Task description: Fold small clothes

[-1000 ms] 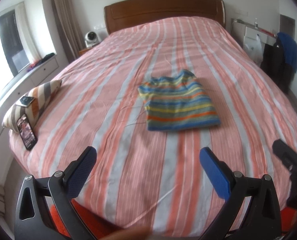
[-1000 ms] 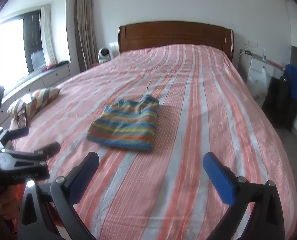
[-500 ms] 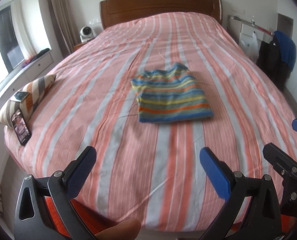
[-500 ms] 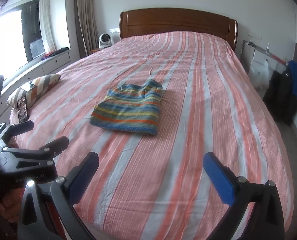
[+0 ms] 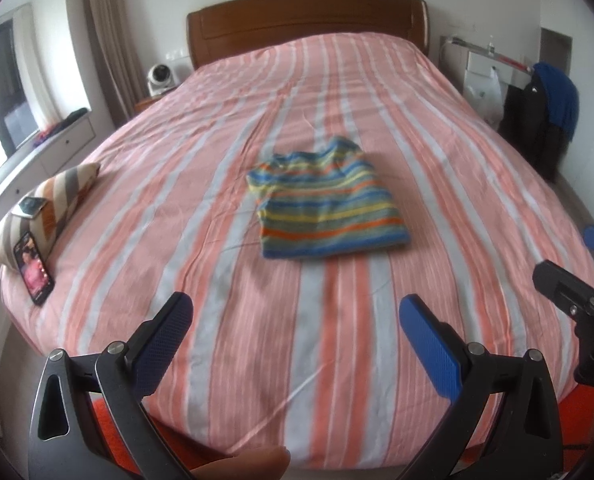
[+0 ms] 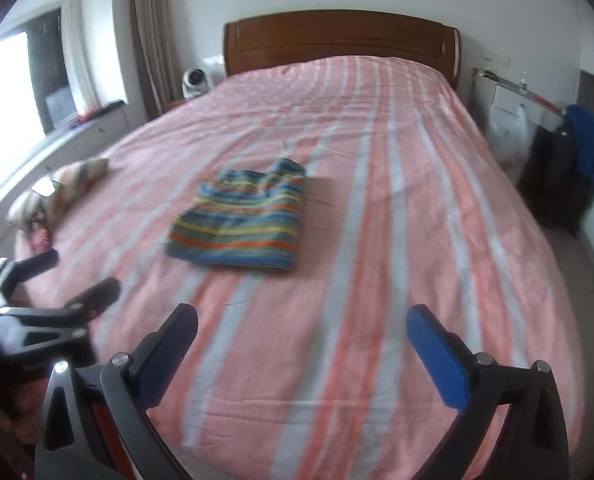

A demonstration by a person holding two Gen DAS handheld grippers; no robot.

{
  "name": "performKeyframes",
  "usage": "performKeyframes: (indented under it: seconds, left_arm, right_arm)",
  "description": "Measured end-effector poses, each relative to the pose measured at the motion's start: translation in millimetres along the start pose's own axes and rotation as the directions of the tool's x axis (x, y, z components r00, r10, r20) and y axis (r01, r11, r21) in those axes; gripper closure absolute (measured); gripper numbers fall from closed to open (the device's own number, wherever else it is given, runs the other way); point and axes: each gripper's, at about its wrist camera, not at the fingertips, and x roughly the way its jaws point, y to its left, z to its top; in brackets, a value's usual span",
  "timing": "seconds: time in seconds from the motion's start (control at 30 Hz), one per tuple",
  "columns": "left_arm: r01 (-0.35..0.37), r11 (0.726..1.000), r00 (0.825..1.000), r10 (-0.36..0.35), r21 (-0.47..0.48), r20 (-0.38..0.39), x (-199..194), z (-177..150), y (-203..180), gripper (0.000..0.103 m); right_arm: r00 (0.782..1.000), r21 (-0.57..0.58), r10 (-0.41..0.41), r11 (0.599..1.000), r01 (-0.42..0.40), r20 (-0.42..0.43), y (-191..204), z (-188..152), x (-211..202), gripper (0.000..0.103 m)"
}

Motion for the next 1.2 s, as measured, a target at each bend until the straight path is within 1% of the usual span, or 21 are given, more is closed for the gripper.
performKeyframes:
  seconds: [0.1,0.27,0.43,0.73,1.0,1.2]
  left_arm:
    - [0.023,1.0,1.0,-0.023,-0.001,0.003,-1,-1,-1,0.0]
    - [-0.023,0.999,1.0,0.023,0.027,0.007,-2,-3,-6,0.0]
    - [-0.02,0.999,1.0,0.02,0.026,-0.015,2,-5,-7,0.0]
    - [-0.021,0.999,0.999,0.022,0.025,-0.041,4,-6,-9,0.0]
    - [-0.004,1.0,0.997,0.004,-0.001,-0.071,7,-7,-8,0.0]
    - [-0.002,1.0,0.997,0.001,-0.011,-0.073,7,-6,-8,0.0]
  right_arm:
    - [1.0,-0.015,-0.021,1.0,0.021,0.021,2,-1,-2,0.0]
    - [0.999,-0.017,-0.045,0.999,0.045,0.024,3,0,-1,0.0]
    - [0.997,-0.039,-0.072,0.997,0.073,0.016,5,-1,0,0.0]
    - [0.997,-0.059,-0.073,0.996,0.073,0.012,10,-2,-1,0.0]
    - [0.997,-0.06,-0.076,0.995,0.077,0.011,11,-3,0,0.0]
    - [0.997,-0.06,-0.075,0.995,0.075,0.01,11,-3,-1,0.0]
